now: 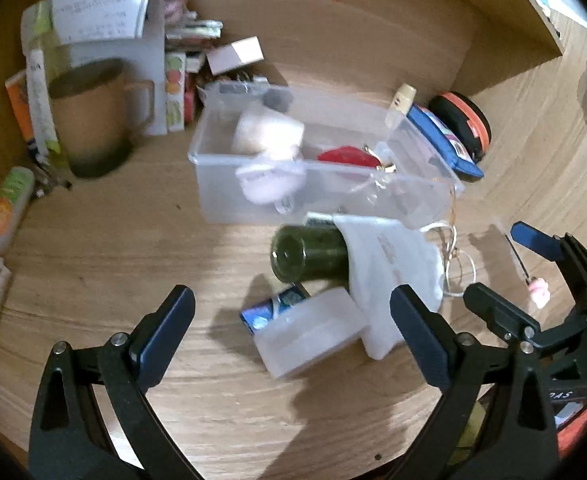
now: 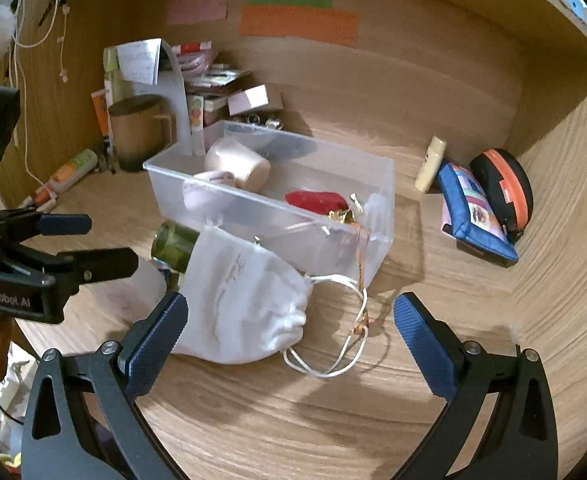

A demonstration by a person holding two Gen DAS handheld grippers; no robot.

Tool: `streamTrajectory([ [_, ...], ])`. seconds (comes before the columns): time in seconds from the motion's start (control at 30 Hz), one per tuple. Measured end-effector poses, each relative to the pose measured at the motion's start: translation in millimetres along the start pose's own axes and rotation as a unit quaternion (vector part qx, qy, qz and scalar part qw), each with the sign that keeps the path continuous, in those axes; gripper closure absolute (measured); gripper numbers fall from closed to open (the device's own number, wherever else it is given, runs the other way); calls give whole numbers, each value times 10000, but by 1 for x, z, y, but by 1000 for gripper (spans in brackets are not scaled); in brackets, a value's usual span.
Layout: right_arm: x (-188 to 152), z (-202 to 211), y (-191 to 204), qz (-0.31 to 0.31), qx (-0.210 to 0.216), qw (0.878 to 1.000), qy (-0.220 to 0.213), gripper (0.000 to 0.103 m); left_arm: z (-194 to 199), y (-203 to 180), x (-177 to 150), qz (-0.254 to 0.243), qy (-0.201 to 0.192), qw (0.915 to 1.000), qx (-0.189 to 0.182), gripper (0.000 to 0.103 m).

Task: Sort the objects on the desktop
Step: 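Grasp the frosted white cup with the left gripper while the right grasps the white cloth bag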

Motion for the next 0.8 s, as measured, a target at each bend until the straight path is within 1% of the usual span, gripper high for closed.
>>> streamTrajectory([
  [0.27,-21,-15,-1,-213,143,9991,328,0,-21,-4,-27,183,291,9994,40,4],
  [0.33,-27,-18,0,-234,209,9986,431,0,-25,-6,-33,282,410,9988,-32,4],
  [0.37,-31,-21,2,-231,273,9982,487,0,-26,-7,-35,294,436,9986,-7,4],
  [0.43,-35,-24,3,-258,338,9977,528,0,-28,-7,-37,308,418,9986,89,4],
  [0.57,-43,-32,5,-290,412,9967,642,0,-31,-4,-34,393,347,9985,122,4],
  [0.63,-44,-36,7,-283,451,9962,691,0,-33,-3,-33,356,329,9987,180,4],
  [0.8,-44,-47,22,-287,708,9933,867,0,-33,2,-32,326,260,9991,112,4],
])
Point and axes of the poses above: each gripper's, at about its wrist camera, not at the fingertips, and z roughly against the way its jaws point, y to its left, x to its top, the point moved 6 cm from there along -z, roughly the way its jaws point, and after that the axes turned 10 degrees about -y, right-handed, at the moved point
